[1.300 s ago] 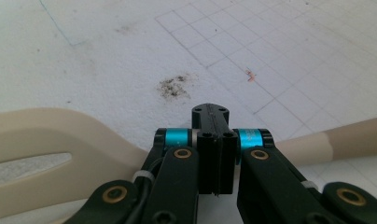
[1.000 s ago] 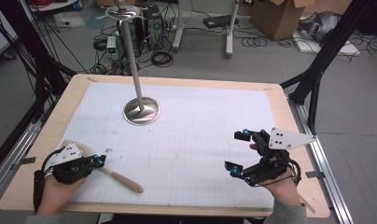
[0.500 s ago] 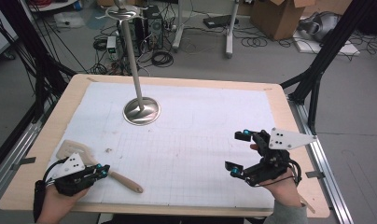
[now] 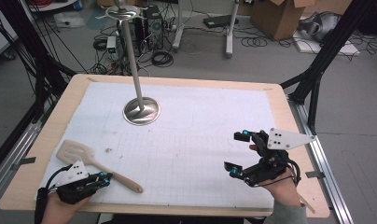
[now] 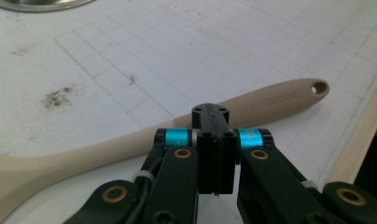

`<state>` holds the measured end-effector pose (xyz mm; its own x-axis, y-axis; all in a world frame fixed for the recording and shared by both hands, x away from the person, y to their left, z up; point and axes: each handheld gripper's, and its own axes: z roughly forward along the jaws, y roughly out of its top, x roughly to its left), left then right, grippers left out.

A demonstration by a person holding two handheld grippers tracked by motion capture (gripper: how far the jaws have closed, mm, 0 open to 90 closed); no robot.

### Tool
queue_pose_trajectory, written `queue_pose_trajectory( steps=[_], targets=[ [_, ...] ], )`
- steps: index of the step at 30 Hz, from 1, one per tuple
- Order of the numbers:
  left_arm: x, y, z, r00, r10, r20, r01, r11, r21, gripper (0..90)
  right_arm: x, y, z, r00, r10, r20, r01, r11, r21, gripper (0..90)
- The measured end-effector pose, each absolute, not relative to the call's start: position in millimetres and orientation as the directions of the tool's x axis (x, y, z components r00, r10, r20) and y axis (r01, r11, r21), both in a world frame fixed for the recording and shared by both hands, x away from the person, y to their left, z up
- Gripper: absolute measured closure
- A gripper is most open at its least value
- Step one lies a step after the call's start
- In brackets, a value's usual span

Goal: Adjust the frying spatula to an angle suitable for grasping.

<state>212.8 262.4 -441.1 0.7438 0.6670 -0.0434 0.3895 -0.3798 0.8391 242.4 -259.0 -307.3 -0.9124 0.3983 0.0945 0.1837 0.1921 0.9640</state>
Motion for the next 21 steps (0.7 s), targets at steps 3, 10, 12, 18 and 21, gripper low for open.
queue_pose_trajectory(
  steps=[3, 10, 12, 18, 21],
  targets=[
    [213.4, 258.5, -444.3, 0.751, 0.659, -0.043, 0.396, -0.398, 0.827, 89.7, 241.9, -258.9, -307.3, -0.912, 0.398, 0.101, 0.191, 0.194, 0.962, 3.5],
    [215.9, 250.0, -450.3, 0.766, 0.643, -0.029, 0.403, -0.444, 0.800, 89.7, 242.6, -260.1, -308.1, -0.911, 0.400, 0.101, 0.191, 0.193, 0.962, 3.5],
    [216.8, 250.5, -450.5, 0.768, 0.639, -0.036, 0.404, -0.440, 0.802, 89.7, 243.0, -260.8, -308.7, -0.911, 0.401, 0.100, 0.192, 0.196, 0.962, 3.5],
    [219.6, 249.9, -452.4, 0.769, 0.639, -0.032, 0.389, -0.427, 0.816, 89.7, 240.4, -260.3, -307.5, -0.916, 0.392, 0.089, 0.177, 0.194, 0.965, 3.5],
    [221.1, 249.5, -451.9, 0.769, 0.638, -0.032, 0.385, -0.422, 0.821, 89.7, 240.1, -260.7, -307.6, -0.915, 0.393, 0.090, 0.179, 0.196, 0.964, 3.5]
  ],
)
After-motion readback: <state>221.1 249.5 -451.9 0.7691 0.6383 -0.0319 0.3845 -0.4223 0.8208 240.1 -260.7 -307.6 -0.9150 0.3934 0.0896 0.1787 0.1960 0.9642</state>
